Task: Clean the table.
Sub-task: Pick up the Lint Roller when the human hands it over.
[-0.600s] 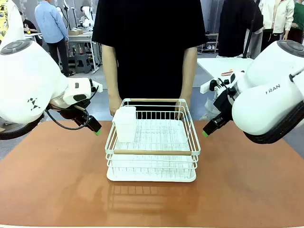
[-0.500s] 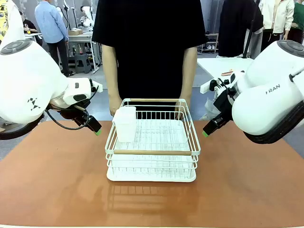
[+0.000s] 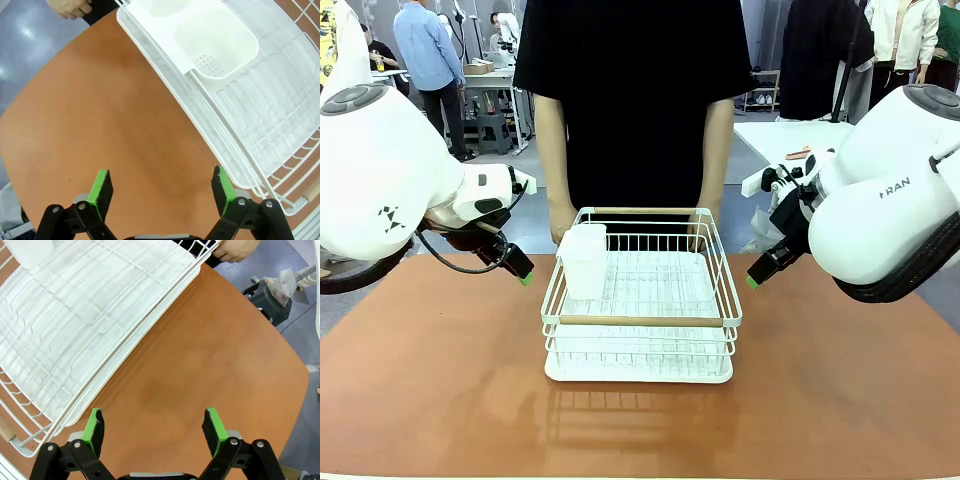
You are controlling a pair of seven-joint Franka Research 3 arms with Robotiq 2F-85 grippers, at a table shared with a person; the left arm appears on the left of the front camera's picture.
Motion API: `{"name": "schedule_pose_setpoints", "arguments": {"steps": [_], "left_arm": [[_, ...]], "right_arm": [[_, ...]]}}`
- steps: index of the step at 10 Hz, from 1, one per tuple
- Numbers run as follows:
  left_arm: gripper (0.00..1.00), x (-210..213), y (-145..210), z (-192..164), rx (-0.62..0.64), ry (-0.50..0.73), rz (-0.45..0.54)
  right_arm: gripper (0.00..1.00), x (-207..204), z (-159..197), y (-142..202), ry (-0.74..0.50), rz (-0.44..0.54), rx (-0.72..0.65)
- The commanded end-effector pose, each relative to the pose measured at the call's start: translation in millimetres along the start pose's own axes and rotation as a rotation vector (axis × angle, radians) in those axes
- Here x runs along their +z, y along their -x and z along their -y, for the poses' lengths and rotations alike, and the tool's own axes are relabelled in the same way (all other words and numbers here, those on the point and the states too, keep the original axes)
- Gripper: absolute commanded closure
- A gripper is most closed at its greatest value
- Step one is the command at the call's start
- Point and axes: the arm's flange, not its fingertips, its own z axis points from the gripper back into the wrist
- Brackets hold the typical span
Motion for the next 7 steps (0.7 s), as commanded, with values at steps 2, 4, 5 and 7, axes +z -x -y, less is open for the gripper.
{"name": "schedule_pose_setpoints", "arguments": {"steps": [2, 4, 5, 7], "left_arm": [[0.0, 0, 0, 0, 0.001, 0.0, 0.0], [0.0, 0, 0, 0, 0.001, 0.0, 0.0], [0.0, 0, 0, 0, 0.001, 0.0, 0.0], [0.0, 21, -12, -8, 0.06, 0.099, -0.055]], "right_arm": [[0.0, 0, 0, 0, -0.001, 0.0, -0.001], [0.0, 0, 0, 0, -0.001, 0.0, -0.001], [0.0, 0, 0, 0, -0.001, 0.0, -0.001], [0.0, 26, 9, -4, -0.082, 0.001, -0.067]]}}
